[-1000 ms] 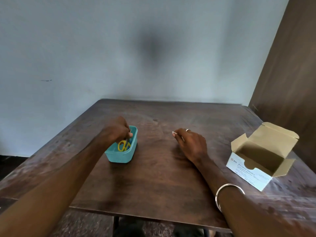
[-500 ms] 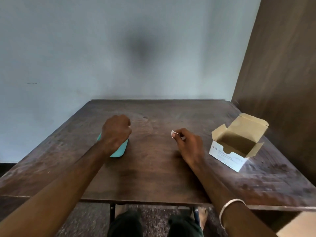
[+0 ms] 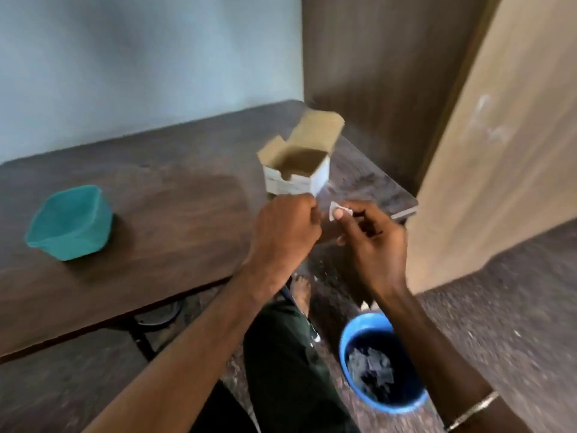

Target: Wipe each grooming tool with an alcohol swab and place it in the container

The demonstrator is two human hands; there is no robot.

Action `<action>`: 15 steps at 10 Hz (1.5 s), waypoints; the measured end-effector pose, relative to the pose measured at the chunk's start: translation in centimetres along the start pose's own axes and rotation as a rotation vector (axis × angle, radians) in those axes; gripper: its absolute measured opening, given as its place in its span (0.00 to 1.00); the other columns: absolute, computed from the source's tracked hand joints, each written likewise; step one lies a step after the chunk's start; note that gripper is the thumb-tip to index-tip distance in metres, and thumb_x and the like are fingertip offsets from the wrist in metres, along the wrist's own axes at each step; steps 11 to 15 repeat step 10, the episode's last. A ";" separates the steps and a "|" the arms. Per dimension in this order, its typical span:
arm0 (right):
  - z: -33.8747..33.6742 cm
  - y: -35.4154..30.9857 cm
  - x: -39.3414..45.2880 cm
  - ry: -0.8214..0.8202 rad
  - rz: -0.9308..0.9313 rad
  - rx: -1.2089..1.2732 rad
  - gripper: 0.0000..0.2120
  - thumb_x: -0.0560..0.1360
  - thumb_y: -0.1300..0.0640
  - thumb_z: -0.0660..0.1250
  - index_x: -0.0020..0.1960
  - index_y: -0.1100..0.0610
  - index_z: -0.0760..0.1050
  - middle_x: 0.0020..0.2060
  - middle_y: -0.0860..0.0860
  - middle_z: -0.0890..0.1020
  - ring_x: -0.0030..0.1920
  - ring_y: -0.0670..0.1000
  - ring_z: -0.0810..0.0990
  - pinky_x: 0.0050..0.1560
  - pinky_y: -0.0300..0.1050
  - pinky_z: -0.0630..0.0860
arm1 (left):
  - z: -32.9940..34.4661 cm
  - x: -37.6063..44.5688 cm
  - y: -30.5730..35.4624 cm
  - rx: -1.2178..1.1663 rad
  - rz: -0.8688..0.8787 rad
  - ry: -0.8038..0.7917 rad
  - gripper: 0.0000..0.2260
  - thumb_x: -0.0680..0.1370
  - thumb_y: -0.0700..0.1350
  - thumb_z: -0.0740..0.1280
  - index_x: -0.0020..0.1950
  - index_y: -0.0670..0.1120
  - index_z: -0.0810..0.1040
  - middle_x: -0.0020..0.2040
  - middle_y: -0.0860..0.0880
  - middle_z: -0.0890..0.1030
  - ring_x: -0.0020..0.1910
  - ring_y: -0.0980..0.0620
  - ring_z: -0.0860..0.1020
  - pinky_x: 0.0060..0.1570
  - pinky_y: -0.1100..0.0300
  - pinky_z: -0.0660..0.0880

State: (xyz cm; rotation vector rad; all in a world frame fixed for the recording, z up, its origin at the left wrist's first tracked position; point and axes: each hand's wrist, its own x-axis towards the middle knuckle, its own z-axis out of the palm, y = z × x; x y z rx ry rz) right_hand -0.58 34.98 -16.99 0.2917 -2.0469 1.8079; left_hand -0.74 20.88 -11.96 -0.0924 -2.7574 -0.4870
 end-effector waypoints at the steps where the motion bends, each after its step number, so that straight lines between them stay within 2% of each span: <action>1: -4.0 3.8 -2.4 0.162 0.071 -0.067 0.04 0.77 0.54 0.71 0.51 0.47 0.84 0.44 0.45 0.85 0.40 0.50 0.82 0.42 0.54 0.81 | 2.9 -0.4 2.9 0.030 0.092 -0.037 0.11 0.78 0.52 0.67 0.55 0.48 0.83 0.49 0.47 0.85 0.51 0.46 0.81 0.44 0.57 0.70; 2: -6.8 9.2 -5.1 0.224 0.229 -0.226 0.05 0.75 0.54 0.73 0.50 0.46 0.84 0.42 0.46 0.84 0.38 0.49 0.81 0.43 0.54 0.80 | 5.0 -0.4 3.8 0.118 0.154 -0.066 0.11 0.77 0.54 0.68 0.54 0.48 0.82 0.49 0.46 0.84 0.51 0.44 0.81 0.42 0.55 0.71; 3: -8.8 14.8 -8.2 0.185 0.504 -0.388 0.04 0.74 0.49 0.73 0.49 0.43 0.83 0.41 0.44 0.86 0.41 0.49 0.84 0.46 0.49 0.80 | 5.9 -0.7 3.9 0.239 0.204 -0.031 0.10 0.78 0.52 0.68 0.53 0.47 0.82 0.48 0.45 0.82 0.49 0.43 0.80 0.38 0.53 0.68; 4: -9.6 19.4 -11.6 0.104 0.725 -0.553 0.06 0.76 0.52 0.71 0.51 0.52 0.84 0.47 0.53 0.87 0.49 0.57 0.84 0.48 0.45 0.75 | 6.2 -1.4 4.0 0.301 0.209 0.000 0.08 0.77 0.48 0.69 0.52 0.46 0.83 0.49 0.45 0.82 0.46 0.41 0.81 0.37 0.51 0.72; 5: -9.4 23.8 -14.1 -0.009 0.898 -0.645 0.08 0.77 0.54 0.69 0.51 0.56 0.84 0.49 0.57 0.86 0.50 0.60 0.83 0.48 0.50 0.76 | 7.2 -1.8 4.3 0.340 0.191 0.003 0.09 0.75 0.47 0.71 0.52 0.44 0.83 0.48 0.44 0.83 0.44 0.40 0.82 0.36 0.51 0.75; 6: -9.3 25.8 -15.5 -0.056 0.972 -0.681 0.08 0.76 0.55 0.68 0.52 0.54 0.84 0.50 0.58 0.86 0.53 0.61 0.83 0.50 0.53 0.79 | 6.6 -2.3 4.5 0.396 0.209 0.032 0.12 0.75 0.48 0.71 0.54 0.44 0.82 0.50 0.45 0.84 0.45 0.41 0.82 0.36 0.52 0.76; 7: -9.1 27.7 -16.2 -0.095 1.045 -0.743 0.09 0.75 0.56 0.68 0.52 0.54 0.84 0.50 0.59 0.85 0.53 0.62 0.83 0.51 0.52 0.78 | 6.7 -2.0 4.3 0.369 0.186 0.038 0.12 0.75 0.48 0.71 0.56 0.44 0.82 0.52 0.45 0.84 0.47 0.41 0.82 0.38 0.51 0.76; 8: -9.1 28.0 -16.5 -0.087 1.078 -0.768 0.12 0.73 0.57 0.67 0.55 0.52 0.83 0.51 0.60 0.85 0.52 0.63 0.83 0.51 0.53 0.79 | 6.8 -1.9 4.3 0.360 0.188 0.012 0.11 0.76 0.48 0.70 0.55 0.45 0.83 0.51 0.45 0.84 0.46 0.41 0.82 0.38 0.51 0.76; 9: -9.2 28.4 -16.1 -0.041 1.019 -0.763 0.13 0.75 0.57 0.65 0.58 0.53 0.83 0.52 0.59 0.85 0.53 0.63 0.83 0.52 0.54 0.80 | 6.8 -1.6 4.0 0.332 0.202 0.031 0.11 0.75 0.48 0.71 0.54 0.44 0.83 0.50 0.45 0.84 0.45 0.41 0.82 0.37 0.51 0.76; 10: -9.2 28.1 -15.2 -0.001 0.939 -0.731 0.11 0.77 0.55 0.67 0.55 0.54 0.84 0.51 0.58 0.86 0.51 0.61 0.84 0.51 0.53 0.80 | 6.9 -2.1 4.0 0.339 0.195 0.028 0.11 0.76 0.48 0.70 0.55 0.44 0.82 0.51 0.44 0.84 0.46 0.41 0.82 0.39 0.50 0.76; 15: -9.2 28.1 -15.2 -0.001 0.939 -0.731 0.11 0.77 0.55 0.67 0.55 0.54 0.84 0.51 0.58 0.86 0.51 0.61 0.84 0.51 0.53 0.80 | 6.9 -2.1 4.0 0.339 0.195 0.028 0.11 0.76 0.48 0.70 0.55 0.44 0.82 0.51 0.44 0.84 0.46 0.41 0.82 0.39 0.50 0.76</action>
